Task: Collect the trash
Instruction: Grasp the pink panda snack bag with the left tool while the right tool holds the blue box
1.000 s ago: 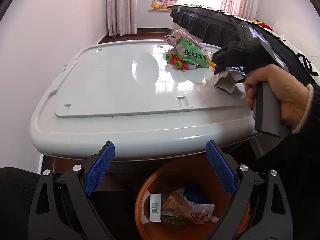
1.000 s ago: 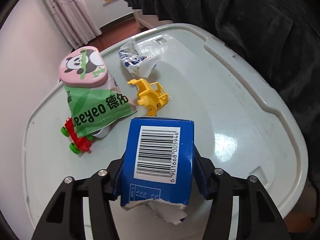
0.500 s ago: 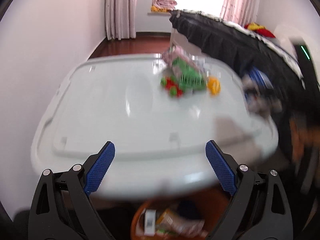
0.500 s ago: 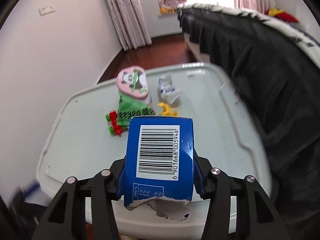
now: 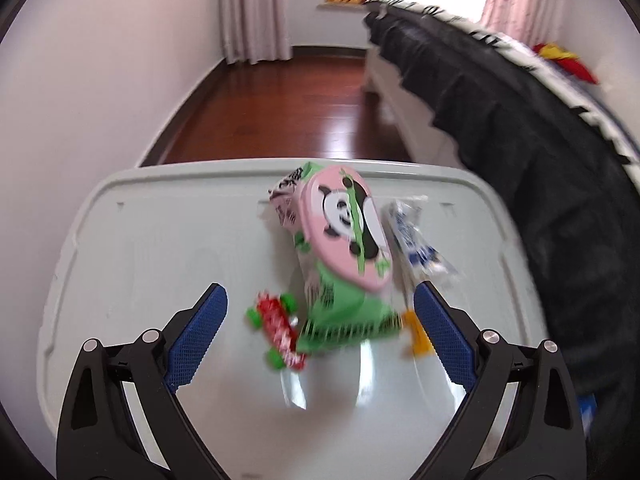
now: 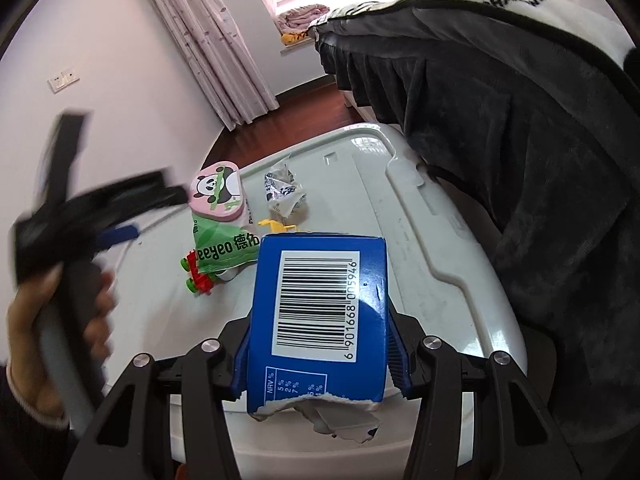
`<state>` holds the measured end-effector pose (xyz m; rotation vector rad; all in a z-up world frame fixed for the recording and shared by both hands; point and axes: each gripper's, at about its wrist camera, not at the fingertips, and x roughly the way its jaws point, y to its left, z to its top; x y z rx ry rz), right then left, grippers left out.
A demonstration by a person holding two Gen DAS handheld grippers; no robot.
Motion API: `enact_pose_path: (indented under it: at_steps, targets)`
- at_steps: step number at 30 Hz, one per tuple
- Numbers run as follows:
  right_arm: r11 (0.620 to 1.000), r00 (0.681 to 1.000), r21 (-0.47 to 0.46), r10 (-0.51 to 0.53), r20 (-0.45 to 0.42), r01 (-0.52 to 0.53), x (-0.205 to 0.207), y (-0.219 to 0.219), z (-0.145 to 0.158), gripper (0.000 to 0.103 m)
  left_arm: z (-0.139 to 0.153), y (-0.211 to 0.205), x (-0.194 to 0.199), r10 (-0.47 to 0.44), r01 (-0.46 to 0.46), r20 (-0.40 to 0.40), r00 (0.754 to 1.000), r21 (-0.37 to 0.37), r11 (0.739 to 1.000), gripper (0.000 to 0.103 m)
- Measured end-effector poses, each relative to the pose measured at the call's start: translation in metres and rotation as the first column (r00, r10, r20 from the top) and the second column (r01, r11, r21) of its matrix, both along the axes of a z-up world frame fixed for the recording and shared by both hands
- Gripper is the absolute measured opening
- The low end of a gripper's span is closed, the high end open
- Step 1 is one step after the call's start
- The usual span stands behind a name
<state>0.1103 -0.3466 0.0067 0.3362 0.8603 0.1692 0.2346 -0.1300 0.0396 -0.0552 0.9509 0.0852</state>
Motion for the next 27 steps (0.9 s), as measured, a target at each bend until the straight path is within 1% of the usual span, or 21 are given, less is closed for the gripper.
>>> enact_pose_path:
  at_steps: [1,3,9,10,12,16,19,20,21,22,27]
  targets:
    - [1.0,1.0,-0.006,0.005,0.008,-0.005,0.0,0.0,0.001,0.053,-0.004,-0.009,0.013,0.027,-0.027,-0.015,1.0,0.035,0.999,0.092]
    - [1.0,1.0,-0.011,0.011,0.013,-0.011,-0.001,-0.002,0.0,0.053,-0.01,-0.02,0.028,0.066,-0.063,-0.03,0.997,0.082,0.995,0.092]
    - [1.0,1.0,0.024,0.014,0.002,-0.014,0.0,-0.011,-0.003,0.053,-0.028,-0.038,0.066,0.097,-0.085,-0.065,0.993,0.166,0.982,0.092]
    - [0.999,1.0,0.042,0.016,-0.003,-0.016,0.0,-0.012,-0.004,0.053,-0.033,-0.039,0.073,0.11,-0.093,-0.077,0.991,0.196,0.976,0.092]
    - [0.998,1.0,0.059,0.021,-0.007,-0.021,0.0,-0.013,-0.005,0.053,-0.039,-0.037,0.08,0.133,-0.113,-0.08,0.988,0.222,0.968,0.092]
    - [0.996,0.999,0.08,0.033,-0.009,-0.032,0.003,-0.013,-0.005,0.053,-0.05,-0.029,0.091,0.166,-0.14,-0.091,0.982,0.245,0.959,0.092]
    - [0.995,0.999,0.09,0.043,-0.009,-0.042,0.005,-0.01,-0.004,0.053,-0.06,-0.029,0.099,0.163,-0.13,-0.105,0.981,0.262,0.956,0.092]
    - [0.995,0.999,0.087,0.048,-0.009,-0.047,0.005,-0.008,-0.004,0.053,-0.061,-0.029,0.1,0.157,-0.126,-0.099,0.983,0.262,0.957,0.092]
    - [0.995,0.999,0.081,0.053,-0.01,-0.052,0.006,-0.006,-0.004,0.053,-0.061,-0.029,0.099,0.15,-0.124,-0.084,0.985,0.263,0.957,0.088]
    - [0.995,0.998,0.075,0.061,-0.014,-0.06,0.007,-0.004,-0.005,0.053,-0.06,-0.029,0.098,0.141,-0.119,-0.065,0.988,0.264,0.957,0.072]
    - [0.996,0.997,0.056,0.069,-0.022,-0.068,0.009,0.001,-0.007,0.053,-0.059,-0.022,0.094,0.118,-0.106,-0.044,0.992,0.215,0.971,0.071]
